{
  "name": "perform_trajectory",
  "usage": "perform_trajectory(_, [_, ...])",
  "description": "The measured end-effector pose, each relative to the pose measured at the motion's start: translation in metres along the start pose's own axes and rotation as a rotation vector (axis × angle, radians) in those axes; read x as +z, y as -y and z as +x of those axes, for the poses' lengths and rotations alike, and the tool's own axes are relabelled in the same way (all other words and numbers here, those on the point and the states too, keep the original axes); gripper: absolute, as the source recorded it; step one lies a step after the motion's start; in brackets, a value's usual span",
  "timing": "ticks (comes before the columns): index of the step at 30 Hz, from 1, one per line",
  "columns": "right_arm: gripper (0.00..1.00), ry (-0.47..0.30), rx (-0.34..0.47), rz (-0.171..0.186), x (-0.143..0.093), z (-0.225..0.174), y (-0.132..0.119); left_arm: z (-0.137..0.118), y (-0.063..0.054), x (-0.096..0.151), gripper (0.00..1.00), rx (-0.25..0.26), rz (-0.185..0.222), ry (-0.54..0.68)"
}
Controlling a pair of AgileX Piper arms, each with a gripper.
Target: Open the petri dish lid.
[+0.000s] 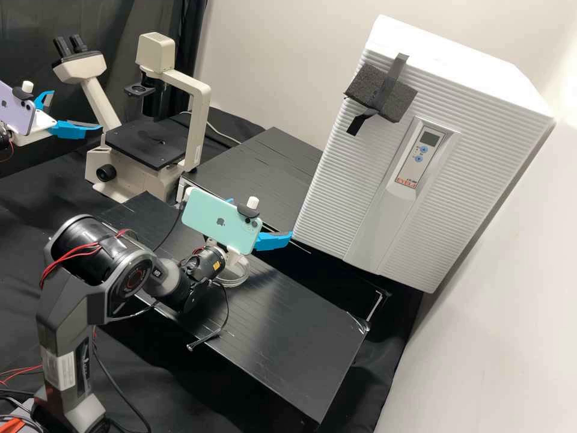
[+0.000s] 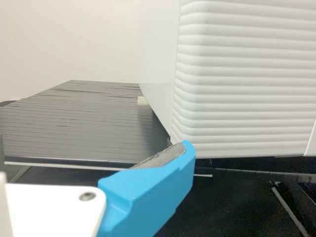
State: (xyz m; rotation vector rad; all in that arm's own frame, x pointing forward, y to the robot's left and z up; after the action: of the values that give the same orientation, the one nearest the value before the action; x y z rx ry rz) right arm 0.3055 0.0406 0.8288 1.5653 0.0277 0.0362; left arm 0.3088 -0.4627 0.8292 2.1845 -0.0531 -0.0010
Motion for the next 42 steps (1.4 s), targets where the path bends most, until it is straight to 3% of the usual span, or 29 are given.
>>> perform_trajectory(8, [1.0,0.001,-0.001,0.0,0.001,-0.001,0.001,0.0,0.0,0.0,1.0,0.0,0.0,0.0])
perform_trajectory(13, [1.0,0.0,0.023,0.0,0.004,-0.024,-0.002,0.0,0.0,0.0,1.0,0.0,0.0,0.0])
perform_trajectory(21, [1.0,-0.107,0.132,0.0,-0.005,-0.084,-0.007,0.0,0.0,0.0,1.0,0.0,0.0,0.0])
perform_trajectory(24, [1.0,-0.113,0.128,0.002,-0.002,-0.1,-0.001,0.0,0.0,0.0,1.0,0.0,0.0,0.0])
perform_trajectory(31, [1.0,-0.042,0.062,0.0,0.014,-0.126,0.013,0.0,0.0,0.0,1.0,0.0,0.0,0.0])
perform_trajectory(42, [1.0,-0.093,0.08,0.006,0.007,-0.133,0.009,0.0,0.0,0.0,1.0,0.0,0.0,0.0])
